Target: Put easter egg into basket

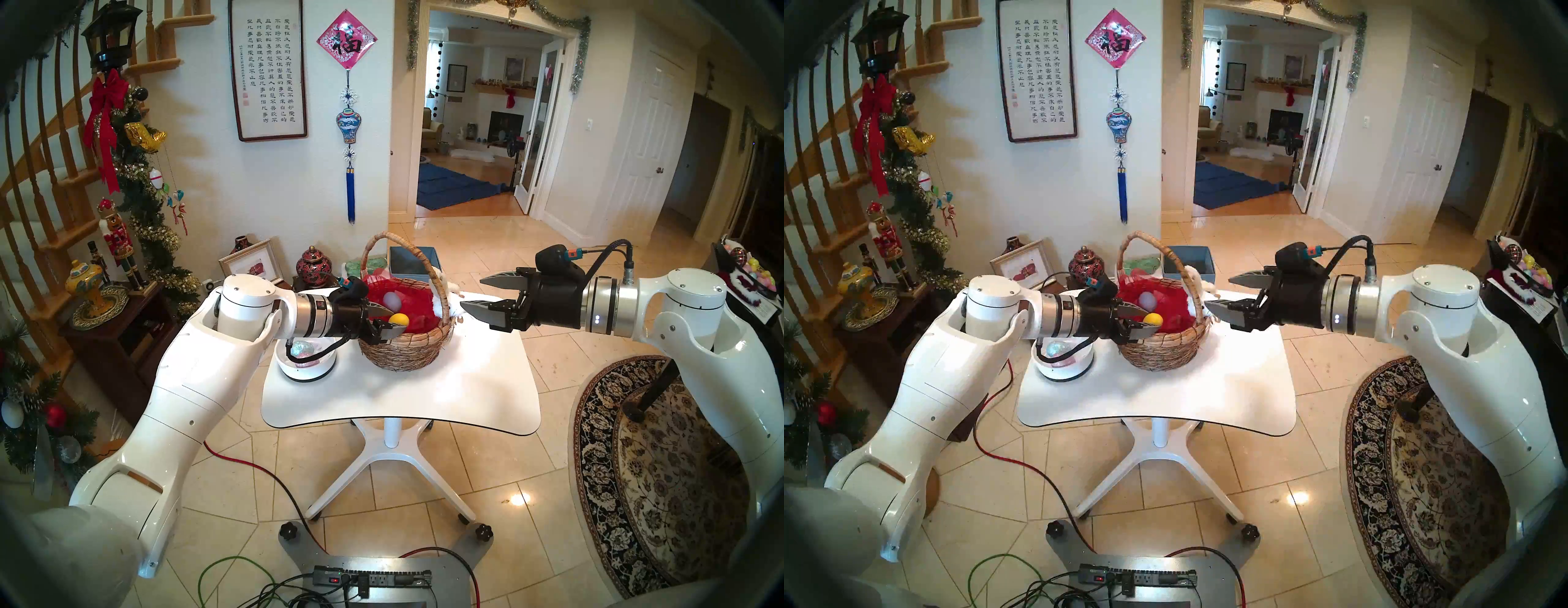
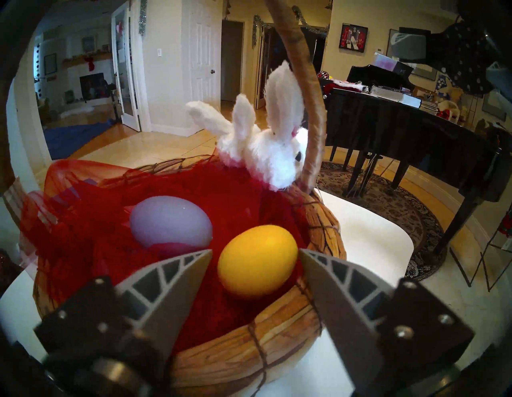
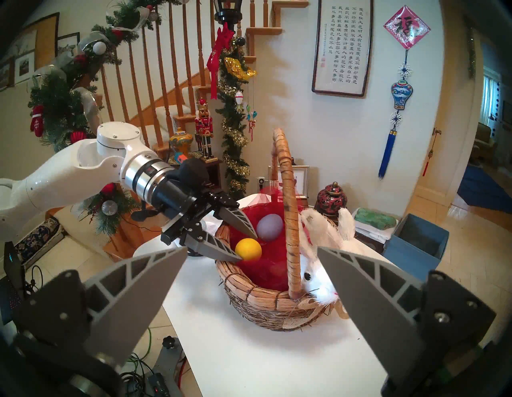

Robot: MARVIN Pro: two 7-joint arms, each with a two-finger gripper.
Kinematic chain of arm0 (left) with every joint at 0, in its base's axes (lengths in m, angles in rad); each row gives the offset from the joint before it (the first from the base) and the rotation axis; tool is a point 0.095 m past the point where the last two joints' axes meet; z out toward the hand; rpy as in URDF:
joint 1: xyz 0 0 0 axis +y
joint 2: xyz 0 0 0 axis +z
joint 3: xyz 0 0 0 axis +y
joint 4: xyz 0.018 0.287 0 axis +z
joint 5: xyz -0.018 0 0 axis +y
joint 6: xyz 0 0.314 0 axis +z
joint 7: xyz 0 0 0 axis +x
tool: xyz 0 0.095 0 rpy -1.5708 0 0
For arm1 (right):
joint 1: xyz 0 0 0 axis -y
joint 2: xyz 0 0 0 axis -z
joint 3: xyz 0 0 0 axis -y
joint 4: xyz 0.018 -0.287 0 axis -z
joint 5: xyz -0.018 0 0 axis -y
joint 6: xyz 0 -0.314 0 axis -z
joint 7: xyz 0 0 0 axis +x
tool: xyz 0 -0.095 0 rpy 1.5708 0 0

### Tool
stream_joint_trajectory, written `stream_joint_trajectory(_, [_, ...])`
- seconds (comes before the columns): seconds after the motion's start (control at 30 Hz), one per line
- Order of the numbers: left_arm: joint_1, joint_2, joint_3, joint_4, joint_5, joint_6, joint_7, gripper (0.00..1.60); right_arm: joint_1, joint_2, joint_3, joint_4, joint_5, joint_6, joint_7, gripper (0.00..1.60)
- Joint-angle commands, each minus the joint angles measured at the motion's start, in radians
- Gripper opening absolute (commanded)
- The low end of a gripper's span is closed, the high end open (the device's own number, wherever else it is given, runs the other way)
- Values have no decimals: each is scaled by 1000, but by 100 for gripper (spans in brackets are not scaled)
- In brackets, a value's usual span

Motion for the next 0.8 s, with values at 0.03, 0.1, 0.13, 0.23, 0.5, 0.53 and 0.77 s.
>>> stream_joint_trajectory(0.03, [-9,2,-22,-21,-17,10,-6,160,5,1,6,0,-2,-4,-2,160])
stream_joint_trajectory(0.1, [-9,0,-29,-23,-21,12,-5,160,5,2,6,0,-2,-4,-2,160])
stream_joint_trajectory(0.13, [-9,-1,-32,-25,-24,14,-6,160,5,2,6,0,-2,-4,-2,160])
stream_joint_trajectory(0.23, [-9,0,-43,-32,-33,20,-11,160,5,2,6,0,-1,-4,-3,160])
stream_joint_trajectory(0.5, [3,5,-85,-68,-70,41,-32,160,5,3,6,0,-1,-4,-3,160])
stream_joint_trajectory(0.53, [7,7,-93,-76,-75,43,-34,160,5,3,6,0,-1,-4,-3,160])
stream_joint_trajectory(0.77, [54,37,-147,-142,-101,64,-46,160,5,3,5,0,0,-5,-3,160])
